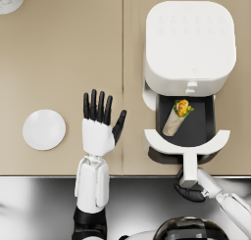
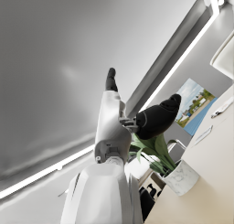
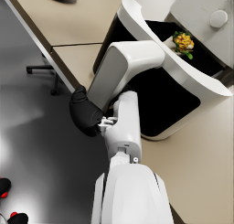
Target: Pick up the chicken rolls and place it into the air fryer
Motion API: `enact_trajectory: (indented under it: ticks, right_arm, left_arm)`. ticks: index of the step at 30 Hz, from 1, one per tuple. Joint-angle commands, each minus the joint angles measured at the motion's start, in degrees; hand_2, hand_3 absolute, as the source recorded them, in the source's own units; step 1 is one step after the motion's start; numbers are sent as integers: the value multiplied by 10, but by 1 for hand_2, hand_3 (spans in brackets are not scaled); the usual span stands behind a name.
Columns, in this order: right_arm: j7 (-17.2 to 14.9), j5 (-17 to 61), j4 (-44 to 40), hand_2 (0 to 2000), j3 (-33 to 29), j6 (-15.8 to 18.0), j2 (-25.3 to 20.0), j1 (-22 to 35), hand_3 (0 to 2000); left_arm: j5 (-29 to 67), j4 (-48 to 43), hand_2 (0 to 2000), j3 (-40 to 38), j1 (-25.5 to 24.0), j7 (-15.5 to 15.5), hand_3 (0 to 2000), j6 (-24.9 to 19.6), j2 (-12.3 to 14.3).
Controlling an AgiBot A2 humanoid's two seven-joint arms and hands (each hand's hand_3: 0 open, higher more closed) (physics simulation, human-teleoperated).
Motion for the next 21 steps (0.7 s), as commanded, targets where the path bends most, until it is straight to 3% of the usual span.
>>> enact_trajectory:
  ticks: [1,10,21]
  right_arm:
    - [0,0,12,2000,24,4,-240,44,2000]
    - [5,0,-62,2000,26,65,-246,114,2000]
    - [4,1,-152,2000,25,82,-238,224,2000]
  left_arm:
    - [0,7,0,-81,-12,0,0,0,1]
    - [0,23,0,-121,-23,0,0,0,-3]
    - [0,17,0,-122,-34,0,0,0,-8]
